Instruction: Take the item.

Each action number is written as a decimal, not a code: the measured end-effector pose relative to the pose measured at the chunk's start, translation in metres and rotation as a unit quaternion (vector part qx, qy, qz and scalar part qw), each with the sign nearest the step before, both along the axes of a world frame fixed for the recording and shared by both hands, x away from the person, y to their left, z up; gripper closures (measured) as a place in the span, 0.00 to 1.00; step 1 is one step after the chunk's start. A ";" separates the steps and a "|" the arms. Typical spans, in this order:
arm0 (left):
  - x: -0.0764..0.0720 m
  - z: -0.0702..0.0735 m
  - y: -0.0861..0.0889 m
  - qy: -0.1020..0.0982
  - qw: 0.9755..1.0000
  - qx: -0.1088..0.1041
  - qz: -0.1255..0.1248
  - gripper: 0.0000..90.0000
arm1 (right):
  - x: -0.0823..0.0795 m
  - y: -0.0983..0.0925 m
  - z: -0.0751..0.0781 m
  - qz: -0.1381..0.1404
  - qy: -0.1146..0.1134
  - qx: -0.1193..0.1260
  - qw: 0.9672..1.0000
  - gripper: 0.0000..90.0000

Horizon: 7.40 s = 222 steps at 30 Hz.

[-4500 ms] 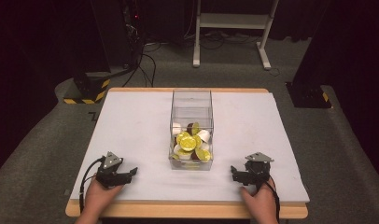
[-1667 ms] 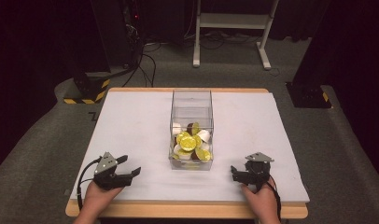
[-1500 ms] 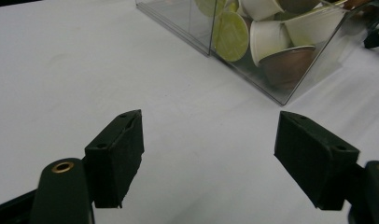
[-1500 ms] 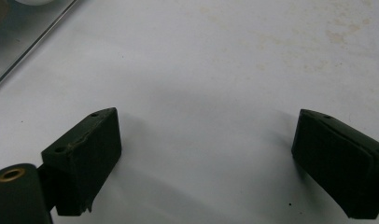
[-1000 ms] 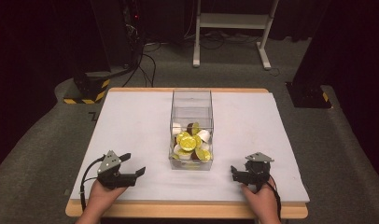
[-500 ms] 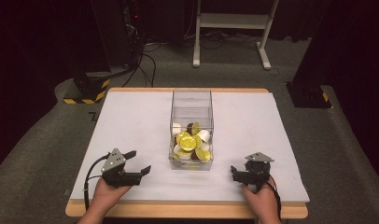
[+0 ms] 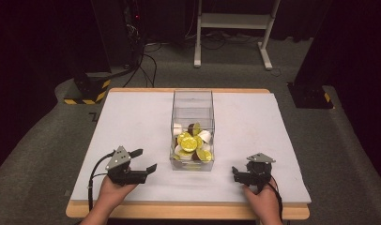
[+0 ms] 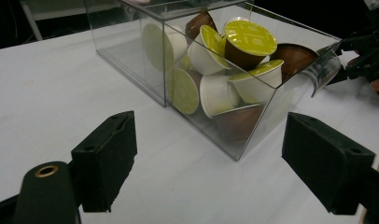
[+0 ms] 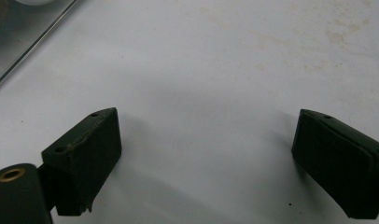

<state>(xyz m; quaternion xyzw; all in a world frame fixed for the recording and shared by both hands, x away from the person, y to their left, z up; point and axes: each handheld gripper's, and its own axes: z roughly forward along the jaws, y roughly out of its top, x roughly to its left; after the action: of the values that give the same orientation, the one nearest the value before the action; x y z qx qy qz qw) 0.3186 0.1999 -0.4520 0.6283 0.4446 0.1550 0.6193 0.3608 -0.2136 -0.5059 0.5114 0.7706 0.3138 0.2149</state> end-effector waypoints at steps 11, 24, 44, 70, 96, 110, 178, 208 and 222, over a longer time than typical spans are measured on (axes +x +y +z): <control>0.005 0.010 -0.011 -0.008 1.000 -0.011 -0.009 0.20 | 0.000 0.000 0.000 0.000 0.000 0.000 1.000 0.09; 0.010 0.014 -0.032 -0.010 1.000 -0.013 -0.025 0.22 | 0.000 0.000 0.000 0.001 0.001 0.001 1.000 0.09; 0.025 0.024 -0.056 -0.008 0.999 -0.012 -0.044 0.23 | 0.000 0.000 0.000 0.000 0.001 0.001 1.000 0.09; 0.045 0.029 -0.081 -0.004 0.998 -0.004 -0.055 0.26 | 0.000 0.000 0.000 0.001 0.001 0.000 1.000 0.09; 0.063 0.026 -0.105 0.016 0.998 0.031 -0.059 0.27 | 0.000 0.000 0.000 0.001 0.001 0.001 1.000 0.09; 0.071 0.018 -0.116 0.027 0.996 0.060 -0.059 0.28 | 0.000 0.000 0.000 0.001 0.001 0.001 1.000 0.09; 0.063 0.020 -0.108 -0.005 0.998 0.015 -0.053 0.42 | 0.000 0.000 0.000 0.000 0.001 0.001 1.000 0.09; 0.045 0.037 -0.084 -0.046 0.997 -0.037 -0.050 0.42 | 0.000 0.000 0.000 0.001 0.001 0.001 1.000 0.09; 0.041 0.041 -0.066 -0.057 0.997 -0.036 -0.032 0.42 | 0.000 0.000 0.000 0.000 0.001 0.001 1.000 0.09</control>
<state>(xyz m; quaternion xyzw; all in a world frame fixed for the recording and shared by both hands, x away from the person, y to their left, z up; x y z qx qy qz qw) 0.3595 0.1343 -0.4106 0.6099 0.3941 0.1547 0.6700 0.3609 -0.2139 -0.5058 0.5116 0.7708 0.3140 0.2135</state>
